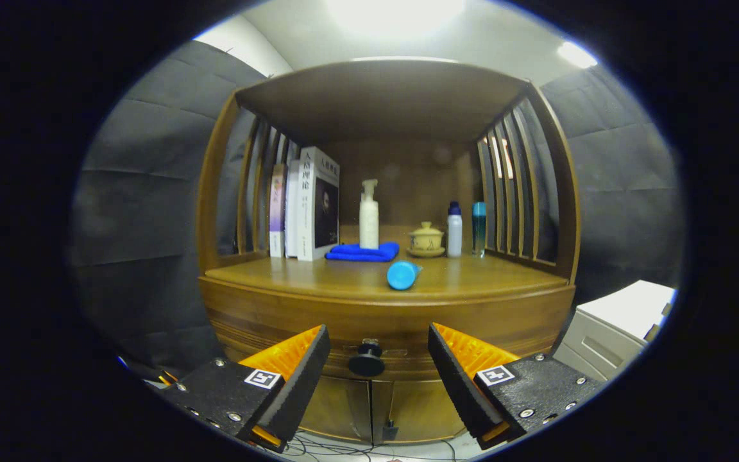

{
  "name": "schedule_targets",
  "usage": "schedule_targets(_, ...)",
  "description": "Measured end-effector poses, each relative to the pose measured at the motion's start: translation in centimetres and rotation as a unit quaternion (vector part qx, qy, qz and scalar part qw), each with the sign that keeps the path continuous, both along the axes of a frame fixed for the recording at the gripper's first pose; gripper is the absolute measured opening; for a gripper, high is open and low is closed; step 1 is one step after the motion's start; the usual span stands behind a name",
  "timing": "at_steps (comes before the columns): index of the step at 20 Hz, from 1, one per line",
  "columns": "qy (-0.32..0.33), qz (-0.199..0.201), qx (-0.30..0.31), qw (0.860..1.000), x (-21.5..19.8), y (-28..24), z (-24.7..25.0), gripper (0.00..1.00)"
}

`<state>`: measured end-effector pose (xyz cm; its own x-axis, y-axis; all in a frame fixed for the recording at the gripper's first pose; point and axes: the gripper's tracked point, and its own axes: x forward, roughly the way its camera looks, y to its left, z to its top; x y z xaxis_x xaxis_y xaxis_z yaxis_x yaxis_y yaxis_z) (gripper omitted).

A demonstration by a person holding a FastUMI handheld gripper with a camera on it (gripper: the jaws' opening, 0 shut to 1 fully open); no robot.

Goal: Pull open the drawer, take out the items inside it, and place them on the countertop above the cabinet.

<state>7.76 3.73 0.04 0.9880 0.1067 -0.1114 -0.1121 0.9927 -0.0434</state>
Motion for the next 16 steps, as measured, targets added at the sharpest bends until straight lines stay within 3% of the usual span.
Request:
schedule_targets(4,-0.032,0.012,0.009,0.999,-3.3,-0.2,4.5,0.95)
schedule_targets(8,-0.053,-0.001,0.014,0.998,-6.7,-1.5,7.4,0.95)
schedule_targets(16,-0.081,-0.012,0.026,0.996,-11.8,-4.7,10.1,0.95)
